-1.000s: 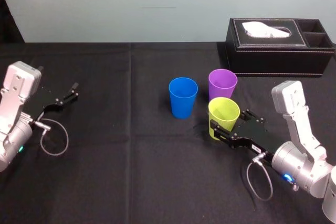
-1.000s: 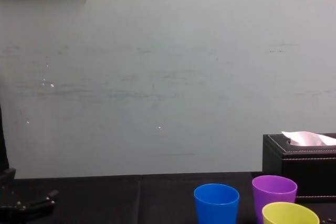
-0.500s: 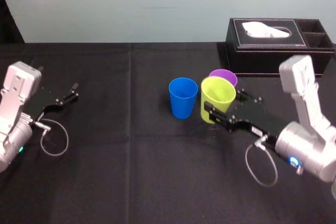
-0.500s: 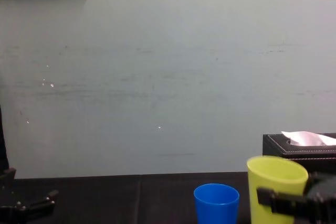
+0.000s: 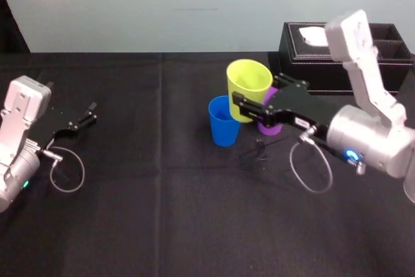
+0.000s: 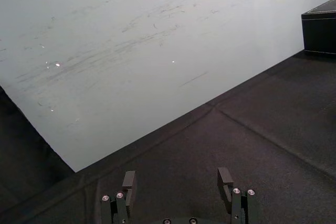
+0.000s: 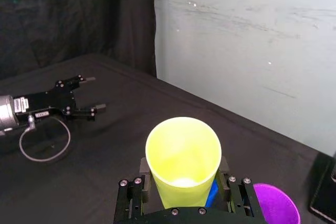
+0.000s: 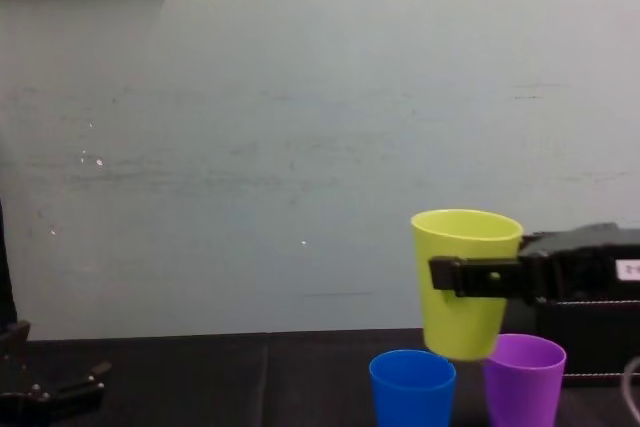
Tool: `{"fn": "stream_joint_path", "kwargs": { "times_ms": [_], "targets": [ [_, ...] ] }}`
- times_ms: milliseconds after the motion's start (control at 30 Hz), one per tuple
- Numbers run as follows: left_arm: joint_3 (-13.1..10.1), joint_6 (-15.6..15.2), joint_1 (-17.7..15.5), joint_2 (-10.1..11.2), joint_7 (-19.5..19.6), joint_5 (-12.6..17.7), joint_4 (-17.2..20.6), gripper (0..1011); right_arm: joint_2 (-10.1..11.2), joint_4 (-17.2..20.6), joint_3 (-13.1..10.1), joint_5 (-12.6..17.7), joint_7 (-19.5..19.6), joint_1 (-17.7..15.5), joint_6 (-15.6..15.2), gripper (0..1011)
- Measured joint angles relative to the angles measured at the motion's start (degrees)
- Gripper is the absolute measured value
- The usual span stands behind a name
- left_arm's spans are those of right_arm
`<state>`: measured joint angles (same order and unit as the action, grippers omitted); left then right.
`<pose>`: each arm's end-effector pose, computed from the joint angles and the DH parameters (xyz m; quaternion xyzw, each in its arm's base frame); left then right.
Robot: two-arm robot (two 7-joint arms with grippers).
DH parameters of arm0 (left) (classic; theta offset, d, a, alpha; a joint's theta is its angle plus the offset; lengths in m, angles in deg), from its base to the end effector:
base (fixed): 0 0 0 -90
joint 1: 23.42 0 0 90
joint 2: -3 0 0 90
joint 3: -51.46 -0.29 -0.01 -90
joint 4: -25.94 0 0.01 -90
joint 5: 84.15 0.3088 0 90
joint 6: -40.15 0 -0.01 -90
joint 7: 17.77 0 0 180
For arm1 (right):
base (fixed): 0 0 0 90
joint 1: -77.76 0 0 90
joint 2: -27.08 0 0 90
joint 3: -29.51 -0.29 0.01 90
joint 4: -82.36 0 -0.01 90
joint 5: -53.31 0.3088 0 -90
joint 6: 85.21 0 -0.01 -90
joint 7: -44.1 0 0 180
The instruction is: Stack the three plastic cups sequentially using one hand.
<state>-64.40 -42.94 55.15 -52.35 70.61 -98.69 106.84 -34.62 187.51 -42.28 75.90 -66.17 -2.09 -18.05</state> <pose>0.3581 0.0827 -0.3023 0.1415 -0.1325 0.5799 0.7913 0.3419 -0.0149 -0.1845 -0.1013 0.0005 -0.4102 0.9063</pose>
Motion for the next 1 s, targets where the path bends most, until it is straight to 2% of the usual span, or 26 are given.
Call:
{"fn": "stream_joint_path", "kwargs": {
  "times_ms": [133,467,667,1000],
  "targets": [
    [0.00,0.00,0.00,0.00,0.00,0.00,0.00,1011,-0.87,-1.19,1.57,0.05,0.30,2.66,-1.59,730],
    [0.00,0.00,0.00,0.00,0.00,0.00,0.00,1011,-4.04,-7.11,5.10,-0.68,1.59,8.61,-4.16,730],
    [0.00,0.00,0.00,0.00,0.00,0.00,0.00,1011,-5.30,-9.30,6.08,-2.61,2.63,9.77,-2.58,730],
    [0.00,0.00,0.00,0.00,0.00,0.00,0.00,1011,-6.81,-12.42,6.48,-4.77,2.71,10.13,0.29,730]
  ]
}}
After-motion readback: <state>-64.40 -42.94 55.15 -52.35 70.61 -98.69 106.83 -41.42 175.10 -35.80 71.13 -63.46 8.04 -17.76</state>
